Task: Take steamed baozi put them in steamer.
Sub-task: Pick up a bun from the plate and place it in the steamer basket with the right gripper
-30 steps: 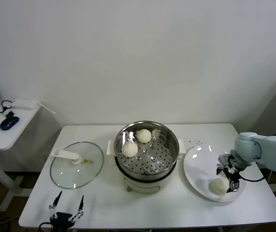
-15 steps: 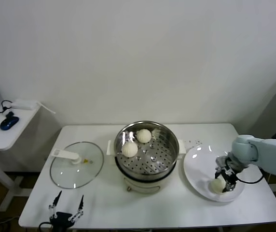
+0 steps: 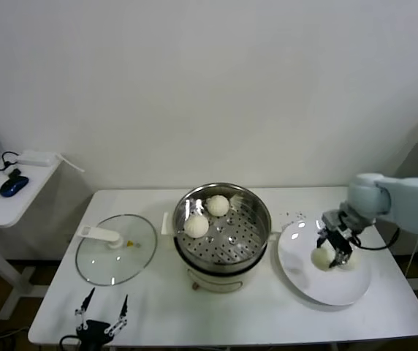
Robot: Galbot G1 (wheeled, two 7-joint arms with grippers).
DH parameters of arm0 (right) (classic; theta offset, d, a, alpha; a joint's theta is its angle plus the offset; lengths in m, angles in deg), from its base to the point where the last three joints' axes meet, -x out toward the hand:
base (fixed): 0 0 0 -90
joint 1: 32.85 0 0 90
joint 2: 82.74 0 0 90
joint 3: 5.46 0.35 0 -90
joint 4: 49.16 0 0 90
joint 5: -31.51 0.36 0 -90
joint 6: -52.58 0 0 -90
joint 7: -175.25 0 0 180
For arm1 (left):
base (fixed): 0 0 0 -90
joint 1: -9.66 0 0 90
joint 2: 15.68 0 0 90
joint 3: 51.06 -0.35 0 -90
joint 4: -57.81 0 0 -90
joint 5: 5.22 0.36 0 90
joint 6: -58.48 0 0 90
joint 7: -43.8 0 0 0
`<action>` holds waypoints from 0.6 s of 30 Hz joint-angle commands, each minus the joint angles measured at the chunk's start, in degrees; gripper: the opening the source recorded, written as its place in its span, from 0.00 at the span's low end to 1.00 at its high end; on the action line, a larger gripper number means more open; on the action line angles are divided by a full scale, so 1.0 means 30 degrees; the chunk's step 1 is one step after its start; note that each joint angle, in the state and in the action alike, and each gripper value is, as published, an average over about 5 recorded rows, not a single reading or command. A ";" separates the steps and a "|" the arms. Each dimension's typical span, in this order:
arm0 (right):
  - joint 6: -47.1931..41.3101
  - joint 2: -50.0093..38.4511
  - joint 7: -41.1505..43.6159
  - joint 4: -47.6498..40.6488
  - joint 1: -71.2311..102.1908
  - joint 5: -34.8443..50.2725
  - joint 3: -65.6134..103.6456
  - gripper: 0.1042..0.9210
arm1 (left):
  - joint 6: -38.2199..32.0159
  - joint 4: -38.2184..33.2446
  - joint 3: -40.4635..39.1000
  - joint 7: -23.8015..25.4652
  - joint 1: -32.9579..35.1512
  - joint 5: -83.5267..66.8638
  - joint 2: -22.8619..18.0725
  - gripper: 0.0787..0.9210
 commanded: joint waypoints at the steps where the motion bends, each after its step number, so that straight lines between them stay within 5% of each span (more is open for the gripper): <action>1: 0.3613 0.2386 0.0741 0.2003 -0.7711 0.2939 -0.1610 0.64 | -0.0028 0.0107 -0.0130 -0.0015 -0.0036 0.0178 0.0062 0.88; 11: 0.9137 0.3876 -0.2259 0.6573 -0.7208 -0.1761 0.1245 0.64 | -0.0119 0.0089 -0.0176 -0.0028 -0.0001 0.0037 0.0016 0.88; 18: 1.2207 0.5306 -0.3418 0.6226 -0.4517 -0.6061 0.2041 0.63 | -0.0147 0.0065 -0.0223 -0.0069 -0.0043 0.0070 -0.0094 0.88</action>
